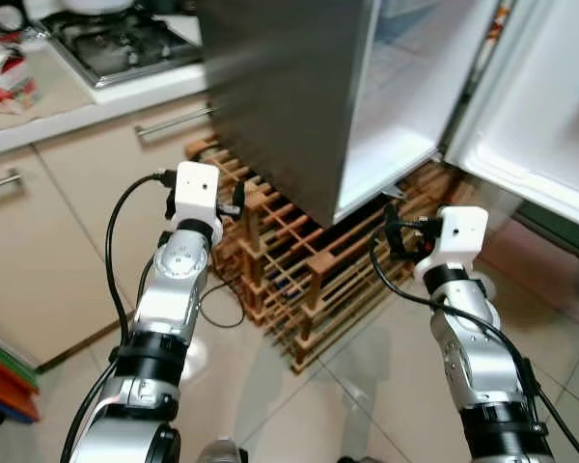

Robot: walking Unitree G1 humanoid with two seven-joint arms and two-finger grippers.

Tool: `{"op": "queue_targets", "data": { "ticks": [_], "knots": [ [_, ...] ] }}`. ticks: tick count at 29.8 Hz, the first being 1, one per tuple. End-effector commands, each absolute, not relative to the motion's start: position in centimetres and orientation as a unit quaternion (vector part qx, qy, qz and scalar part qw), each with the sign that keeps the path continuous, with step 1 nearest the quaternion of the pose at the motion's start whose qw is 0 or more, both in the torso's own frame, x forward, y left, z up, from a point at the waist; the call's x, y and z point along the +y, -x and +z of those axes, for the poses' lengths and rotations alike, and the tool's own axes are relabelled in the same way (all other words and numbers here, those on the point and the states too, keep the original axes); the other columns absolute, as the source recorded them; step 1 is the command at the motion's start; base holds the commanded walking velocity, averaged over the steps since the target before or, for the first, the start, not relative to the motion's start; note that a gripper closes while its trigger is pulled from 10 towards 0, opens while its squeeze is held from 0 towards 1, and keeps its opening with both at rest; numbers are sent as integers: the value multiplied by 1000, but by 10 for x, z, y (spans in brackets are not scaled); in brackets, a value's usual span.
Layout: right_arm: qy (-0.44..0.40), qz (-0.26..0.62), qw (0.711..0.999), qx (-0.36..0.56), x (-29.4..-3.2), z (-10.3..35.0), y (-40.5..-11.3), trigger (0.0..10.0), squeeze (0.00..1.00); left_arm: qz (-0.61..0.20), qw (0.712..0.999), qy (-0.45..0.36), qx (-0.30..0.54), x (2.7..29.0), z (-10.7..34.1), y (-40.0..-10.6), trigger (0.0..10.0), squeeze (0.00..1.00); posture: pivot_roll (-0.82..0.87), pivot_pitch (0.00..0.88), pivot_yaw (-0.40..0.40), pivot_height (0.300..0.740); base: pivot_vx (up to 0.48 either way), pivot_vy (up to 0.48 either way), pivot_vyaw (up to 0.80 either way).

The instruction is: Restocking fridge

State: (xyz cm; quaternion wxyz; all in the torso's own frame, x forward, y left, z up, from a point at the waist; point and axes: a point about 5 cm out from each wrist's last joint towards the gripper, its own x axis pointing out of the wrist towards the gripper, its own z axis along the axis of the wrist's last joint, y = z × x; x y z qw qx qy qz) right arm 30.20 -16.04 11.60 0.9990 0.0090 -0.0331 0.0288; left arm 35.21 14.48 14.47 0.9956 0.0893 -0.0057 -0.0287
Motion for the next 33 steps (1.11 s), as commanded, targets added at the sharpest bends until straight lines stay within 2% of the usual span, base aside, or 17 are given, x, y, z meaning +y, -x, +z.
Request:
{"op": "queue_targets", "data": {
  "ticks": [1,6,14,33],
  "knots": [
    [-19,27,999,-32,-163,115,-303,10000,0,-43,994,-98,-18,135,151,-356,10000,0,54,0,-18,740,0,0,619],
    [-24,29,999,-30,-164,114,-302,10000,0,-60,996,-57,-19,126,152,-355,10000,0,49,0,-14,740,0,0,557],
    [-28,39,999,-25,-163,111,-301,10000,0,-60,997,-49,-17,121,150,-353,10000,0,51,0,-19,740,0,421,476],
    [-14,53,998,-23,-167,110,-304,10000,0,-57,997,-53,-22,107,146,-351,10000,0,60,0,-31,740,0,0,465]
  ]
}}
